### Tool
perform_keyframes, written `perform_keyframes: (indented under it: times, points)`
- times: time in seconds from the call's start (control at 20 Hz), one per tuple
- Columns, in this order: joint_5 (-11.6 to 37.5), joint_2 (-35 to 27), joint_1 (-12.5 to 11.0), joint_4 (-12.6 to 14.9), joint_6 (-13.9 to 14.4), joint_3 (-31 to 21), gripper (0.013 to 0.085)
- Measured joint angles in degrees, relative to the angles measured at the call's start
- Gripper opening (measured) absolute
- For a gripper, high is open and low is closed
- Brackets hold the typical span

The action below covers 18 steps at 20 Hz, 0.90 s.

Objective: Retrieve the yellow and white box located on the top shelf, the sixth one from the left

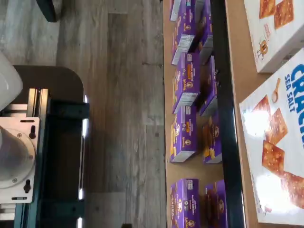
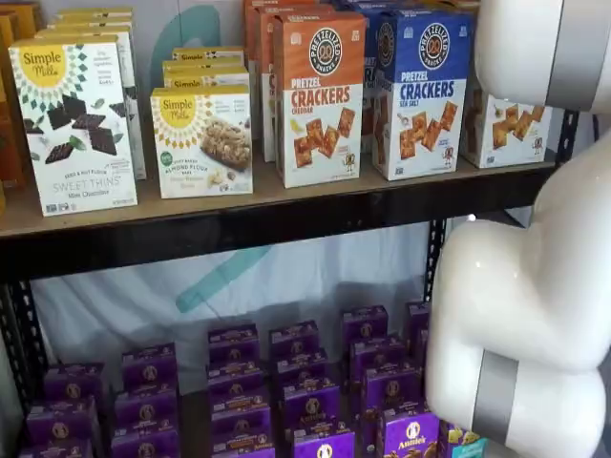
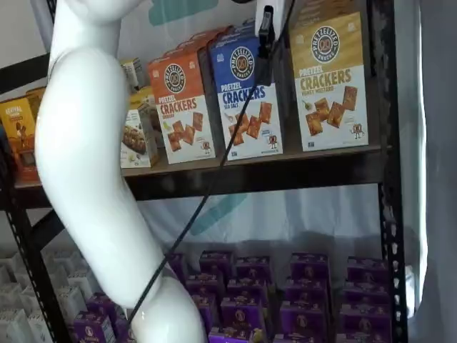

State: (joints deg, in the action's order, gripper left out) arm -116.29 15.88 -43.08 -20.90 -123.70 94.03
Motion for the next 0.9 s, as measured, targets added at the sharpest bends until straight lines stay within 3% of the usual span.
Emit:
perform_keyframes:
  times: [0.05,0.15,0.3,0.55,0.9]
  points:
    - [-0.29,-0.14,0.58,1.22,0.0,0.31,0.085]
    - [-1.32,-0.04,3.8,6.93,0.25,0.69,0.085]
    - [-1.0,0.94,4.56,7.86,0.64,-0.59,0.085]
    - [-0.57,1.56,4.12,6.39,0.92,-1.44,0.085]
    - [-0.92,-0.31,0.45,0.77,0.41,1.45,0.085]
